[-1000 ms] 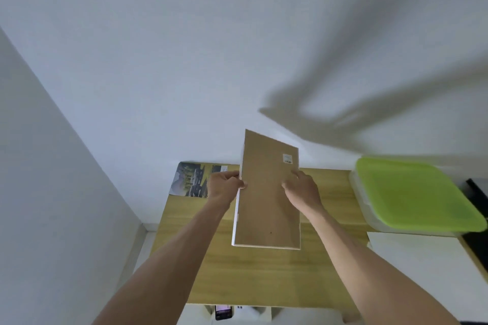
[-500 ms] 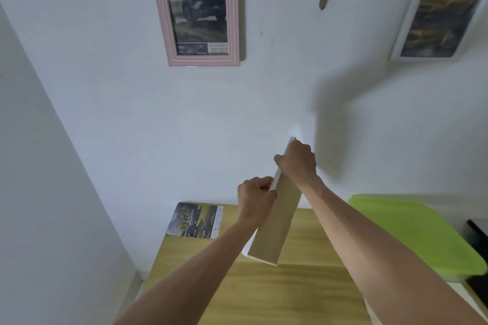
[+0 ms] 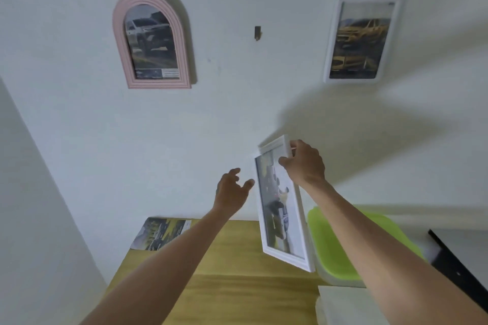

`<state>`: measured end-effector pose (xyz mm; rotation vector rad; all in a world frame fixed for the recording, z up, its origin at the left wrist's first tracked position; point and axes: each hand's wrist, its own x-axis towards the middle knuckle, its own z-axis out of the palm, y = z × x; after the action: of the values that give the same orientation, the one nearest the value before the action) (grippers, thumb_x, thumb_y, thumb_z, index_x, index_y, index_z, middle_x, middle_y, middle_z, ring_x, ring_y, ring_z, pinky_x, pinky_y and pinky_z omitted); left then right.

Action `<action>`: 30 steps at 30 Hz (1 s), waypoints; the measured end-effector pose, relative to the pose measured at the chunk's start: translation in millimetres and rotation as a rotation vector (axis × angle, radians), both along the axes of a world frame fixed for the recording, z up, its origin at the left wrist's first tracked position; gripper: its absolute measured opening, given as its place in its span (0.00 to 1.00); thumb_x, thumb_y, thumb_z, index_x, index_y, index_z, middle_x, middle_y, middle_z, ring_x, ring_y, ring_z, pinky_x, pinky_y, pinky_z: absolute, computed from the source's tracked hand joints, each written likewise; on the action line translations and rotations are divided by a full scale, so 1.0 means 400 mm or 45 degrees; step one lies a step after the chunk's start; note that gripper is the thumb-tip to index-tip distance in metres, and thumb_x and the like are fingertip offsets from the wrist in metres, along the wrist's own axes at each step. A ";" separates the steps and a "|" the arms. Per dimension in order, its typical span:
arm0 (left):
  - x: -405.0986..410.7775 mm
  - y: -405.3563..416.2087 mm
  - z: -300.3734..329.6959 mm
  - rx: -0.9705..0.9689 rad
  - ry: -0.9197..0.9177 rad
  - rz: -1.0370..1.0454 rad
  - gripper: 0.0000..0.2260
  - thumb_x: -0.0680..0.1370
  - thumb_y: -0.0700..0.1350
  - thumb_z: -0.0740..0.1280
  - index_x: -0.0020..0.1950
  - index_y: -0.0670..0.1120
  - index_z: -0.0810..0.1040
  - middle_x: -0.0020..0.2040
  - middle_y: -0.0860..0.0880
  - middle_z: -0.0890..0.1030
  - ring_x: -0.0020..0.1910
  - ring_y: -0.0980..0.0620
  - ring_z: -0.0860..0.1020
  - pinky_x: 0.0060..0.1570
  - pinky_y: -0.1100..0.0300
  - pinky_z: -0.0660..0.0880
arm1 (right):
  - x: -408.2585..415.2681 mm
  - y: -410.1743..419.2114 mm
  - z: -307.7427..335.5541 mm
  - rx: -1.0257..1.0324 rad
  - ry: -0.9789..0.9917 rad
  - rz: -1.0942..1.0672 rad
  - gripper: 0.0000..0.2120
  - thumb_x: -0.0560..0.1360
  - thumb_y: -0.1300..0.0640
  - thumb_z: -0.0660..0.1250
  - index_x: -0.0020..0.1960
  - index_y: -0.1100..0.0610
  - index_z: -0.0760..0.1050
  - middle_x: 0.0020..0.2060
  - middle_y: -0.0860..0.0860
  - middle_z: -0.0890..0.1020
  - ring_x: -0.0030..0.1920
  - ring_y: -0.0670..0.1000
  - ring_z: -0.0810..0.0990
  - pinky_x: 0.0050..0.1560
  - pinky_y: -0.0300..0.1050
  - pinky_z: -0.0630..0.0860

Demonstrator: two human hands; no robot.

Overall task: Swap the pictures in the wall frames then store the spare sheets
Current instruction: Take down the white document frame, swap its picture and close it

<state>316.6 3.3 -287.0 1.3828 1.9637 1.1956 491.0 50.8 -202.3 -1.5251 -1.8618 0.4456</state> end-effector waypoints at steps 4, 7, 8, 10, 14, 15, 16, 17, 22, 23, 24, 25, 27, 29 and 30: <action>-0.033 0.021 0.041 -0.100 -0.018 0.080 0.33 0.79 0.57 0.64 0.79 0.46 0.56 0.75 0.44 0.64 0.71 0.45 0.69 0.68 0.48 0.68 | 0.096 0.016 0.041 -0.059 0.341 0.194 0.15 0.70 0.60 0.68 0.55 0.48 0.80 0.42 0.44 0.85 0.42 0.50 0.83 0.46 0.46 0.79; -0.054 0.025 0.072 -0.065 -0.130 0.066 0.29 0.80 0.58 0.62 0.76 0.47 0.63 0.74 0.46 0.68 0.71 0.46 0.68 0.67 0.50 0.68 | 0.147 0.029 0.067 -0.124 0.664 0.307 0.17 0.71 0.65 0.66 0.56 0.51 0.81 0.39 0.45 0.85 0.36 0.50 0.78 0.42 0.45 0.76; -0.057 0.024 0.085 0.012 -0.201 0.039 0.23 0.80 0.56 0.63 0.71 0.46 0.70 0.69 0.46 0.74 0.68 0.46 0.72 0.64 0.53 0.70 | 0.160 0.034 0.078 -0.146 0.727 0.341 0.17 0.71 0.65 0.65 0.56 0.52 0.81 0.38 0.47 0.83 0.37 0.51 0.77 0.42 0.46 0.76; -0.060 0.015 0.121 0.177 -0.297 0.014 0.14 0.80 0.52 0.64 0.57 0.43 0.80 0.55 0.45 0.82 0.56 0.46 0.79 0.52 0.59 0.74 | 0.175 0.043 0.099 -0.177 0.787 0.413 0.17 0.72 0.66 0.65 0.57 0.51 0.81 0.40 0.49 0.82 0.40 0.52 0.79 0.41 0.47 0.78; -0.082 0.014 0.208 0.352 -0.271 0.023 0.10 0.77 0.49 0.70 0.53 0.44 0.82 0.44 0.43 0.82 0.43 0.50 0.79 0.43 0.60 0.73 | 0.172 0.066 0.136 -0.118 0.783 0.451 0.19 0.74 0.65 0.64 0.56 0.44 0.79 0.45 0.47 0.83 0.45 0.50 0.81 0.46 0.47 0.78; -0.087 0.019 0.234 0.384 -0.264 0.021 0.10 0.76 0.49 0.72 0.54 0.45 0.81 0.43 0.43 0.82 0.41 0.50 0.78 0.42 0.59 0.73 | 0.165 0.075 0.144 -0.077 0.767 0.440 0.19 0.75 0.65 0.63 0.55 0.42 0.78 0.47 0.46 0.83 0.48 0.49 0.81 0.48 0.47 0.78; -0.094 0.027 0.259 0.408 -0.262 0.027 0.11 0.74 0.49 0.74 0.54 0.46 0.81 0.41 0.45 0.81 0.40 0.50 0.78 0.41 0.58 0.74 | 0.157 0.084 0.155 -0.028 0.740 0.431 0.19 0.75 0.64 0.63 0.56 0.41 0.77 0.49 0.46 0.83 0.50 0.48 0.80 0.49 0.47 0.77; -0.102 0.038 0.284 0.422 -0.252 0.035 0.12 0.74 0.49 0.75 0.54 0.46 0.80 0.41 0.46 0.82 0.40 0.50 0.79 0.42 0.57 0.75 | 0.149 0.094 0.164 0.022 0.708 0.430 0.19 0.76 0.64 0.62 0.59 0.42 0.77 0.50 0.47 0.83 0.51 0.47 0.80 0.50 0.46 0.76; -0.164 0.103 0.401 0.469 -0.268 -0.019 0.16 0.72 0.51 0.76 0.54 0.44 0.80 0.44 0.44 0.83 0.43 0.50 0.81 0.44 0.57 0.80 | 0.098 0.164 0.243 0.219 0.566 0.439 0.18 0.79 0.63 0.59 0.63 0.47 0.75 0.48 0.47 0.82 0.47 0.48 0.80 0.43 0.41 0.74; -0.177 0.118 0.423 0.483 -0.272 -0.016 0.16 0.72 0.51 0.75 0.55 0.43 0.80 0.46 0.44 0.83 0.44 0.50 0.81 0.43 0.57 0.80 | 0.085 0.179 0.264 0.237 0.546 0.426 0.18 0.80 0.62 0.59 0.66 0.47 0.74 0.49 0.45 0.81 0.49 0.49 0.80 0.45 0.42 0.74; -0.189 0.133 0.443 0.501 -0.271 -0.008 0.16 0.73 0.51 0.75 0.55 0.43 0.81 0.47 0.45 0.83 0.45 0.49 0.81 0.43 0.58 0.80 | 0.071 0.195 0.285 0.253 0.525 0.415 0.19 0.80 0.61 0.59 0.68 0.47 0.73 0.51 0.44 0.81 0.51 0.49 0.80 0.47 0.42 0.74; -0.199 0.149 0.463 0.519 -0.264 0.007 0.15 0.74 0.50 0.74 0.55 0.43 0.81 0.47 0.46 0.83 0.47 0.49 0.81 0.42 0.58 0.80 | 0.056 0.210 0.305 0.270 0.504 0.405 0.19 0.81 0.61 0.59 0.69 0.47 0.72 0.52 0.44 0.80 0.52 0.49 0.79 0.47 0.41 0.74; -0.218 0.182 0.500 0.545 -0.250 0.039 0.13 0.75 0.49 0.73 0.55 0.42 0.81 0.48 0.47 0.82 0.48 0.48 0.81 0.43 0.58 0.80 | 0.025 0.237 0.340 0.312 0.469 0.392 0.19 0.82 0.60 0.59 0.71 0.47 0.70 0.54 0.45 0.79 0.53 0.49 0.79 0.47 0.39 0.72; -0.234 0.216 0.533 0.542 -0.238 0.053 0.13 0.76 0.49 0.72 0.54 0.41 0.80 0.48 0.47 0.81 0.48 0.47 0.80 0.47 0.55 0.80 | -0.002 0.267 0.364 0.338 0.467 0.379 0.20 0.82 0.61 0.58 0.71 0.47 0.70 0.55 0.46 0.80 0.54 0.49 0.78 0.48 0.41 0.71; -0.242 0.232 0.546 0.530 -0.220 0.051 0.12 0.76 0.49 0.72 0.53 0.41 0.80 0.48 0.46 0.81 0.48 0.48 0.80 0.49 0.53 0.79 | -0.013 0.283 0.372 0.339 0.472 0.369 0.20 0.82 0.61 0.58 0.71 0.46 0.71 0.55 0.47 0.80 0.54 0.50 0.79 0.48 0.42 0.72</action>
<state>219.7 96.3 -68.7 1.3771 1.6914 1.7542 486.0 164.0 -53.3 -0.9294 -1.7652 0.5459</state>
